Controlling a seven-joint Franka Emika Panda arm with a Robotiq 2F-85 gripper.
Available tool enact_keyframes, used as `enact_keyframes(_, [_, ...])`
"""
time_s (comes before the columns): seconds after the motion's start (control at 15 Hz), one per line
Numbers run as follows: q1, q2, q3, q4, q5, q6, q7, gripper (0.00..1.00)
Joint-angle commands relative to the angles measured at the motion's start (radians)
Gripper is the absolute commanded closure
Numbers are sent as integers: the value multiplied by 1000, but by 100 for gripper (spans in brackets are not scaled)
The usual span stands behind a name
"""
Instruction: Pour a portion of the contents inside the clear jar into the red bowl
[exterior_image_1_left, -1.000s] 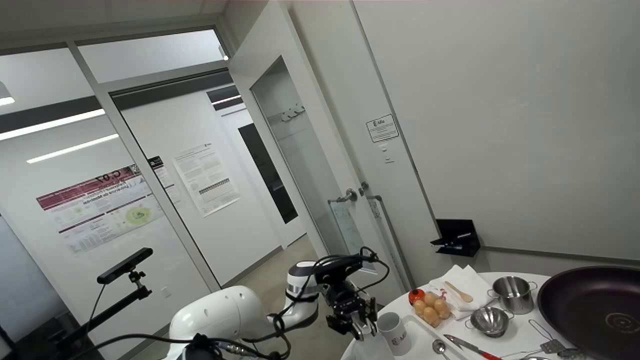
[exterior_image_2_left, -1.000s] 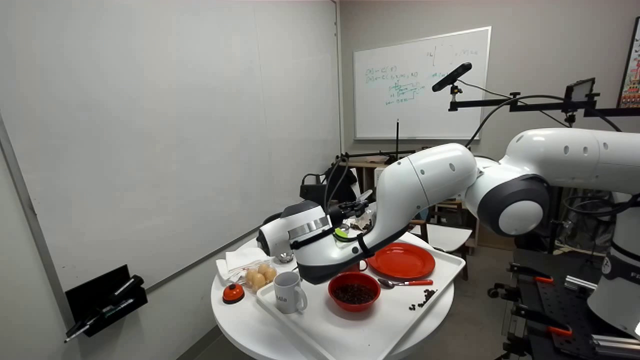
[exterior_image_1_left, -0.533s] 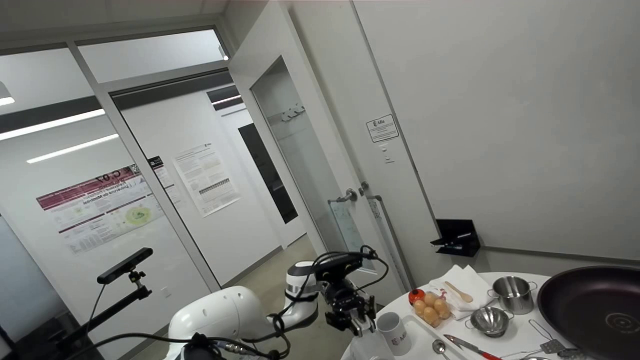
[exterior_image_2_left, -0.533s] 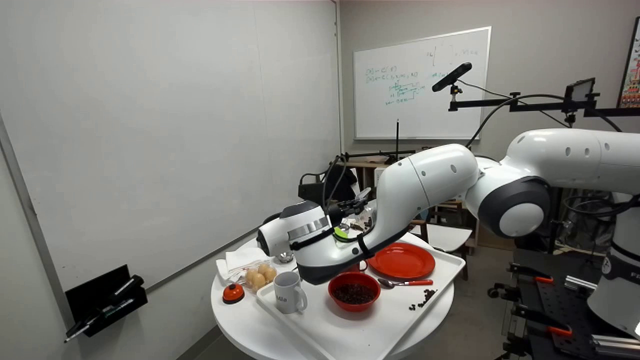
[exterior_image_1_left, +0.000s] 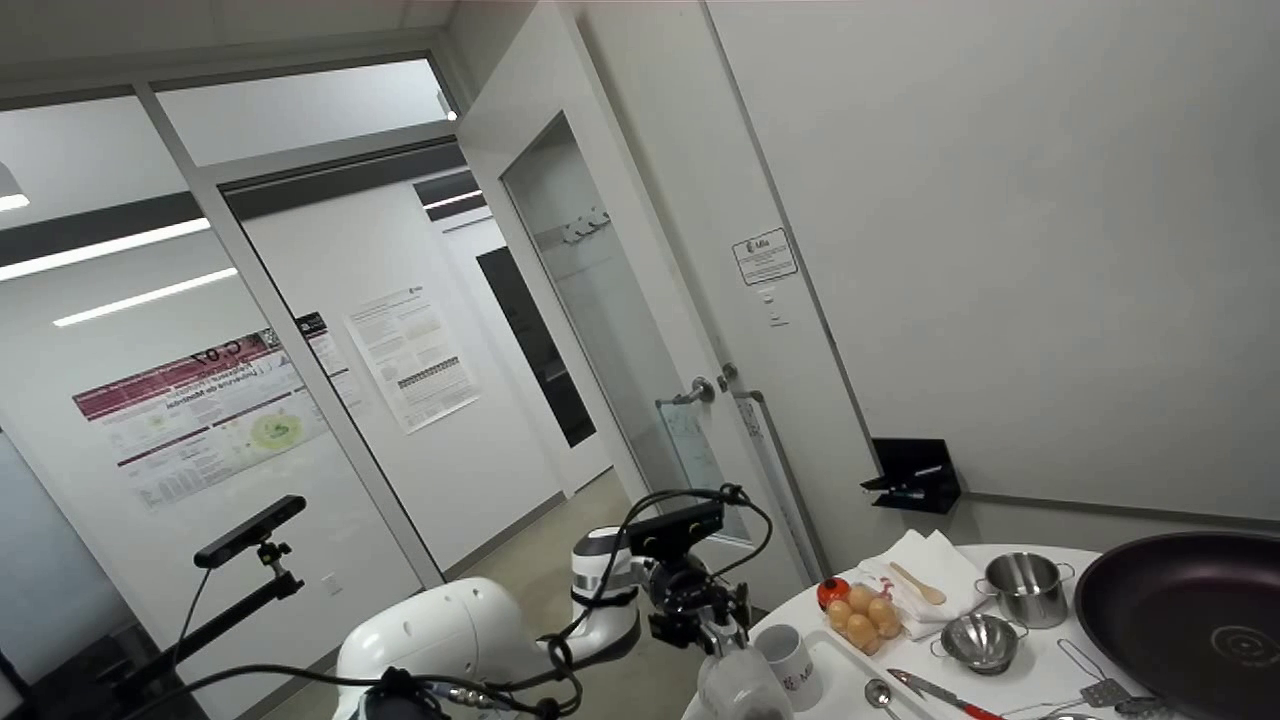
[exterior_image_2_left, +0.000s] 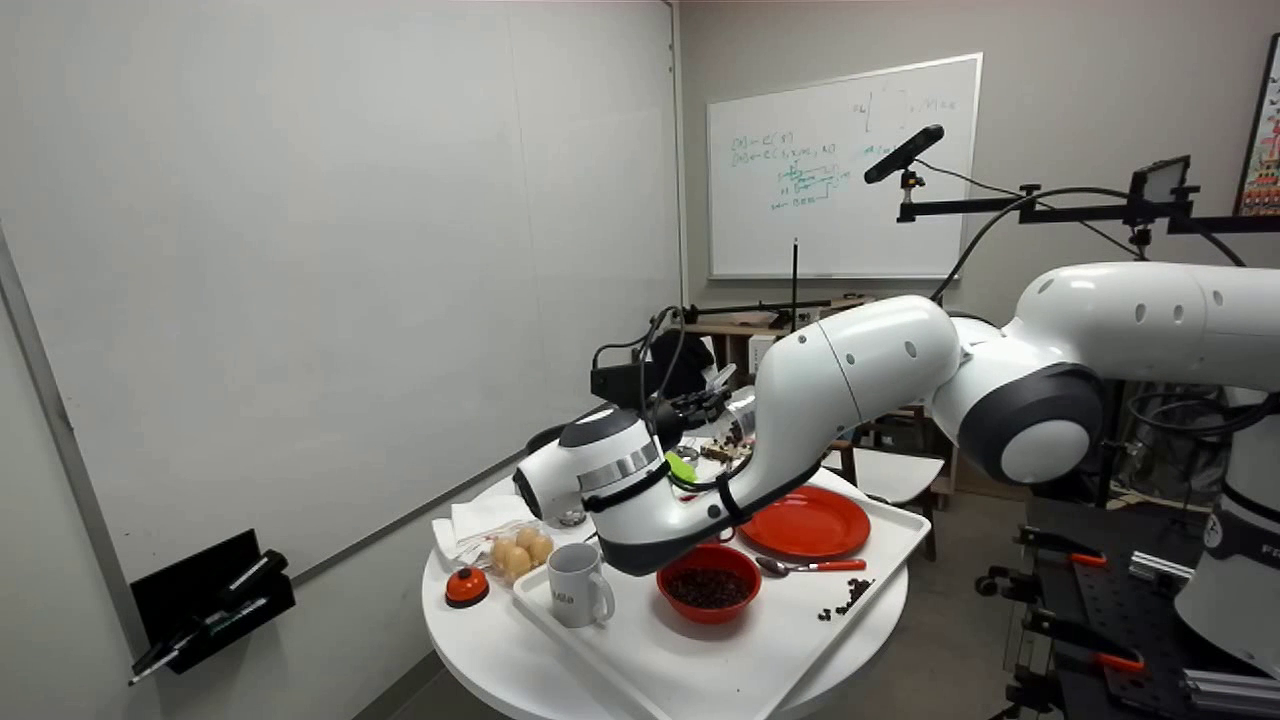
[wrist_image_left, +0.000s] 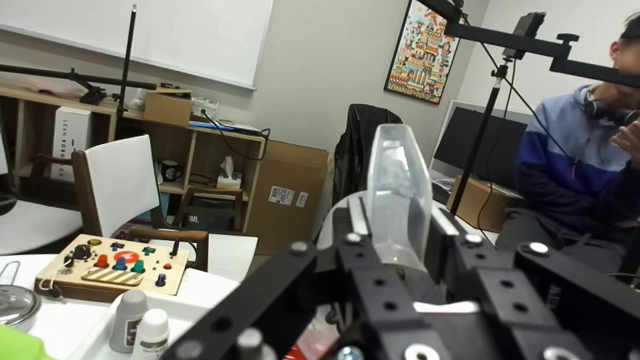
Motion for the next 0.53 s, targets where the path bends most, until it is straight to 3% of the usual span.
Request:
enact_keyframes(0.0, [-16,16,13,63,23,-15,-18,93])
enact_keyframes(0.07, [-30,-17,58,27,28,-14,18,93])
enact_keyframes(0.13, [-40,18,45,101,67,-21,-1,93])
enact_keyframes(0.2, [-53,-23,91,51,79,-13,40,93])
enact_keyframes(0.47, [-106,-30,153,97,216,-2,120,93])
